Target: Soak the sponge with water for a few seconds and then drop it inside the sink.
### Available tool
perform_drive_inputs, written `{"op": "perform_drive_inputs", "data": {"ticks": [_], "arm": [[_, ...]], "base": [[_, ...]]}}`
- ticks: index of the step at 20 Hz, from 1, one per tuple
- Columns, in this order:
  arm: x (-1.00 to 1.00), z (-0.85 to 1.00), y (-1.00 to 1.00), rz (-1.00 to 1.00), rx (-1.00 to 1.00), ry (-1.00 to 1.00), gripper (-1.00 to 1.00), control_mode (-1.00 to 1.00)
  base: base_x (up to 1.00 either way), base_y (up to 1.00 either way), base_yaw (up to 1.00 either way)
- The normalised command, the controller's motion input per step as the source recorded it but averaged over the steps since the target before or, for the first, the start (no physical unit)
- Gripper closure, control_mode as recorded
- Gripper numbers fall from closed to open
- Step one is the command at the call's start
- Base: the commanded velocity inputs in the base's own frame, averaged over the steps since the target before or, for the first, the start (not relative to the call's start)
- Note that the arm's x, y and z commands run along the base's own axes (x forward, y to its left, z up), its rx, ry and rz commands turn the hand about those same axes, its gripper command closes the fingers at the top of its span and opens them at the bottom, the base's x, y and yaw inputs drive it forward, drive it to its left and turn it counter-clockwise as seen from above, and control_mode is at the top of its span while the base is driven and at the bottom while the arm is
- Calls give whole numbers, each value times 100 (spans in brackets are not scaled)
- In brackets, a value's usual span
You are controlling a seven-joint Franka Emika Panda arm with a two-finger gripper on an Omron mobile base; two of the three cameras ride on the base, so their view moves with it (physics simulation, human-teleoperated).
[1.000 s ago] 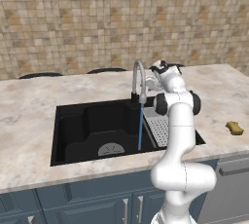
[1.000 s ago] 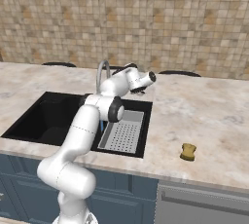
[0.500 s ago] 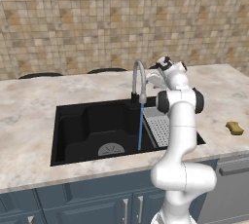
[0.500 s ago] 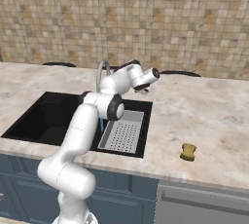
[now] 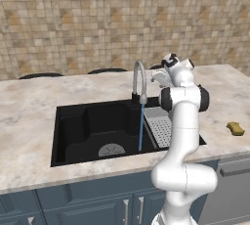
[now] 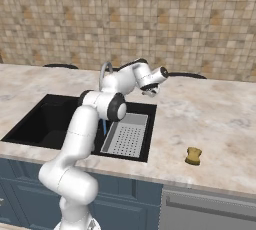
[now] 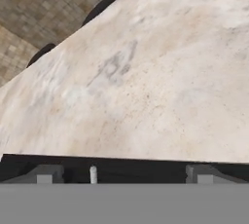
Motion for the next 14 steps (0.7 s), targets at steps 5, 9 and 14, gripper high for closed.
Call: {"op": "perform_drive_inputs", "data": {"ticks": [5,9,14], "arm": [[-55,2,0,-3,0,-1,-100,-100],[-57,9,0,0,0,-1,-100,-100],[-51,22,0,0,-1,0,-100,-100]], "base": [[0,0,0],[0,0,0],[0,0,0]]}}
